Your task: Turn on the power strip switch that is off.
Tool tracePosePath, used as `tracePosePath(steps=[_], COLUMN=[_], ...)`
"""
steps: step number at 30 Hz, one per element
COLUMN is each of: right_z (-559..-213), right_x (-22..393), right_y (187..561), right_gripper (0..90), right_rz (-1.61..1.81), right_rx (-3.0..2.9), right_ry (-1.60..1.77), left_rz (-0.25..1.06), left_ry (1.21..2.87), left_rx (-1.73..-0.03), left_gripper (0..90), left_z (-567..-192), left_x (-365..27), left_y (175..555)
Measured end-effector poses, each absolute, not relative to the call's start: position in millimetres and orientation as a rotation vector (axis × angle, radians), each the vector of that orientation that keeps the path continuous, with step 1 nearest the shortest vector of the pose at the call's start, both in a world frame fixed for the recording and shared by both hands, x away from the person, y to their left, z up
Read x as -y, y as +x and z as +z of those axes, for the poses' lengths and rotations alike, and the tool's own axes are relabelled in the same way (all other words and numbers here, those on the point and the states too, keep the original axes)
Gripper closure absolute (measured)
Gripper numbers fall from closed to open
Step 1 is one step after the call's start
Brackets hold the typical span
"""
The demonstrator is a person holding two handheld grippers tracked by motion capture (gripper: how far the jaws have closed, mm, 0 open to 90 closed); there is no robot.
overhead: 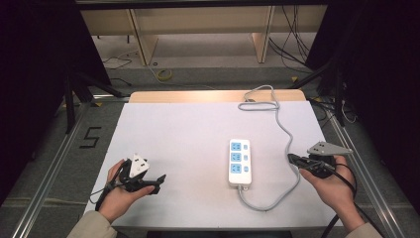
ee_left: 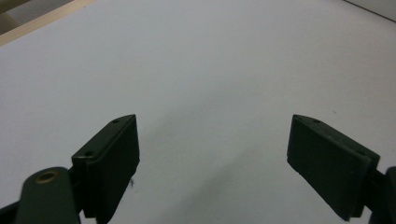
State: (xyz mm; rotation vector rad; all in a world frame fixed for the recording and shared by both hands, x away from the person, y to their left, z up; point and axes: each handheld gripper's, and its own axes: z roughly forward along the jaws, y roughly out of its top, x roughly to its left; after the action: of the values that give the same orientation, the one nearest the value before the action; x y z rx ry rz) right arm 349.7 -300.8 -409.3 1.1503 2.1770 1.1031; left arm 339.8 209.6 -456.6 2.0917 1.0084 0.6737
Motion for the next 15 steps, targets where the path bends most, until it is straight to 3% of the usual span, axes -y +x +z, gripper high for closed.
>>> tracePosePath(steps=[15], right_z=[-406.1], right_x=[290.6], right_y=[353.4], right_gripper=[90.0], right_rz=[1.098], right_rx=[-2.209], right_ry=[1.144], left_rz=[0.673], left_ry=[2.100], left_rx=[-1.001], left_gripper=[16.7], left_z=[-456.5], left_x=[-208.6], left_y=[340.1])
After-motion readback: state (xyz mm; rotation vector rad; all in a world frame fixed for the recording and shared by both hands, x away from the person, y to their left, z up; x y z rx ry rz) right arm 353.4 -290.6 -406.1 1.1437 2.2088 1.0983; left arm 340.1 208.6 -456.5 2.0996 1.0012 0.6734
